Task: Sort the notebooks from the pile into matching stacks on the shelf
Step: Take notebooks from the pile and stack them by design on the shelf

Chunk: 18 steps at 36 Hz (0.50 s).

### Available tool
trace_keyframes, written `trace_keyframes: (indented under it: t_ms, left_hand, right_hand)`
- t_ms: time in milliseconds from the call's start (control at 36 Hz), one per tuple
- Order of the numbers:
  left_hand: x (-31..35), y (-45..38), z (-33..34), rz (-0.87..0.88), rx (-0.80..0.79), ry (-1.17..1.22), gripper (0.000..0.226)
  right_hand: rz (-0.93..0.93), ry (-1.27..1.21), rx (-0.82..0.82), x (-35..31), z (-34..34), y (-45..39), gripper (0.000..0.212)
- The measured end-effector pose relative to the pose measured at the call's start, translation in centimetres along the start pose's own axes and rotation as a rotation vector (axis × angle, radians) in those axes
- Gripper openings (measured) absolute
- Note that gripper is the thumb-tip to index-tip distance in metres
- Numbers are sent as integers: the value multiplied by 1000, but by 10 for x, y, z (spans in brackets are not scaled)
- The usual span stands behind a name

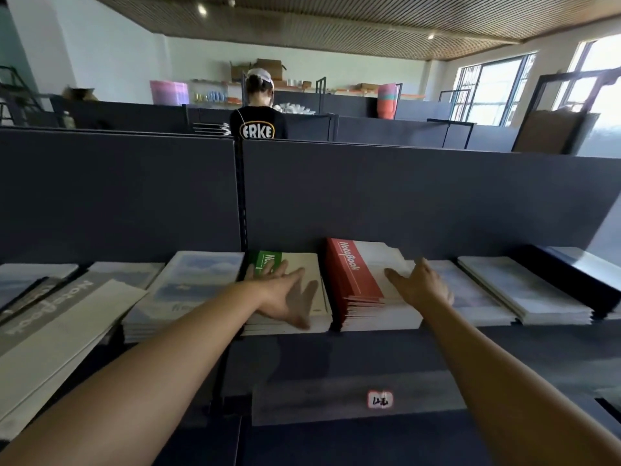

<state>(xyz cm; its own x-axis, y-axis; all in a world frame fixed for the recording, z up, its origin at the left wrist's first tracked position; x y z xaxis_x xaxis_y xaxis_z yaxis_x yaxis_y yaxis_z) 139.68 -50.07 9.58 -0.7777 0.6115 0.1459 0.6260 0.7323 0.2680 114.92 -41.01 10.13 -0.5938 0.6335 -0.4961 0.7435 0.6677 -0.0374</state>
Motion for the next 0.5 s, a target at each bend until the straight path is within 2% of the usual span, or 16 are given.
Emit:
trace_keyframes:
  t_ms: [56, 111, 167, 250, 361, 500]
  left_hand:
    - [18, -5, -7, 45, 96, 356, 110]
    - [39, -8, -15, 89, 209, 685, 92]
    - [56, -13, -20, 83, 273, 876, 72]
    - [71, -32, -23, 16, 326, 1075, 52]
    - [71, -69, -20, -93, 358, 1183, 40]
    - [73, -94, -15, -145, 309, 1326, 22]
  right_hand:
    - [41, -132, -37, 8, -1, -8, 73]
    - [65, -280, -79, 13, 1, -14, 69]
    - [60, -379, -110, 15, 2, -21, 63]
    - [67, -502, -171, 14, 5, -28, 55]
    - [69, -428, -238, 6, 7, -37, 55]
    - [126, -387, -336, 3, 15, -50, 60]
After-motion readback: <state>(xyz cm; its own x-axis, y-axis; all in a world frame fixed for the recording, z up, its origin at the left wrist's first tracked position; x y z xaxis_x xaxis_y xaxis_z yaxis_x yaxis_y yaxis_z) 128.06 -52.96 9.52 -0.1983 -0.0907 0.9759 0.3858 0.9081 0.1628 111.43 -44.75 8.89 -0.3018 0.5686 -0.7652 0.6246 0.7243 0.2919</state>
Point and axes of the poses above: each hand's wrist, its own y-axis away from the middle knuckle, its own z-axis out of the palm, x = y × z, the point moved 4 cm from there along -y, towards the middle knuckle, and after that the axes turned 4 degrees about z, right-handed, at the moved point
